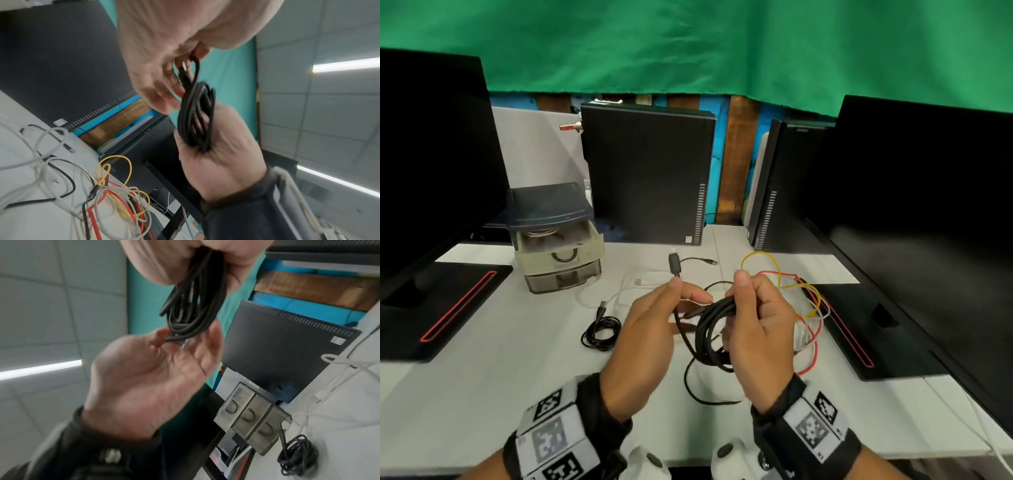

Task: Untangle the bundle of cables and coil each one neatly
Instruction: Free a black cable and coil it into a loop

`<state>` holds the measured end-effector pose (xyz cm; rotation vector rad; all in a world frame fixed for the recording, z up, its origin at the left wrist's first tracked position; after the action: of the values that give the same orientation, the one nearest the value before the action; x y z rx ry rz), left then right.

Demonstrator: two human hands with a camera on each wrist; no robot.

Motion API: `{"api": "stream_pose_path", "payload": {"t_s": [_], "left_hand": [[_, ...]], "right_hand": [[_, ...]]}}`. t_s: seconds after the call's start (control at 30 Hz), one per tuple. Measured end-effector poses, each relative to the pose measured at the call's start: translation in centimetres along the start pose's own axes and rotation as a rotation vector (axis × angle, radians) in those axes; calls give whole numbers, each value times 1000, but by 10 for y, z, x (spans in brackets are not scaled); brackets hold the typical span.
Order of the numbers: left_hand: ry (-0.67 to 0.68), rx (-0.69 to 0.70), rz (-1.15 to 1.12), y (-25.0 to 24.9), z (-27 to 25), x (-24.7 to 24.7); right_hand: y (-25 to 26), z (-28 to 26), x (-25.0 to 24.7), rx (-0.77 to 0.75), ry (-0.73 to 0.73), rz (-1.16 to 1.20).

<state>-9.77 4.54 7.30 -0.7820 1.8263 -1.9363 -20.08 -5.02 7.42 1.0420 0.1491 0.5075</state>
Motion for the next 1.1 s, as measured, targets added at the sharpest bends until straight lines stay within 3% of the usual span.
{"api": "stream_pose_path", "payload": {"t_s": [0.13,0.27,0.43,0.6,0.73,0.87,0.97,1.1], "left_hand": [[138,-152,-180,-1,11,-6],[187,-236,-98,7,12,-4],[347,-135,277,9,5,6],[315,-168,290,7,2,0],[405,-179,413,-3,1,-1],[529,-49,539,-9,-3,1],[471,8,327,-10,0,-2],[501,-146,-105,3,-1,10]], "right_hand": [[1,12,-5,103,86,119],[14,17,-5,144,180,193],[17,17,-6,148,197,192],[9,6,0,275,223,165],[18,9,-5,227,177,148],[15,8,-5,222,143,98],[9,8,-3,300,158,164],[4,5,3,384,194,274]]}}
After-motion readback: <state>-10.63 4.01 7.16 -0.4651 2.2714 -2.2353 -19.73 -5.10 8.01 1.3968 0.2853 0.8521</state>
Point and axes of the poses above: each hand's wrist, its own z-axis towards the middle knuckle, its own x-axis out of the palm, y = z × x, the point moved 6 cm from there along z, towards the middle knuckle, and after that the axes turned 7 degrees about -x, right-handed, at the moved point
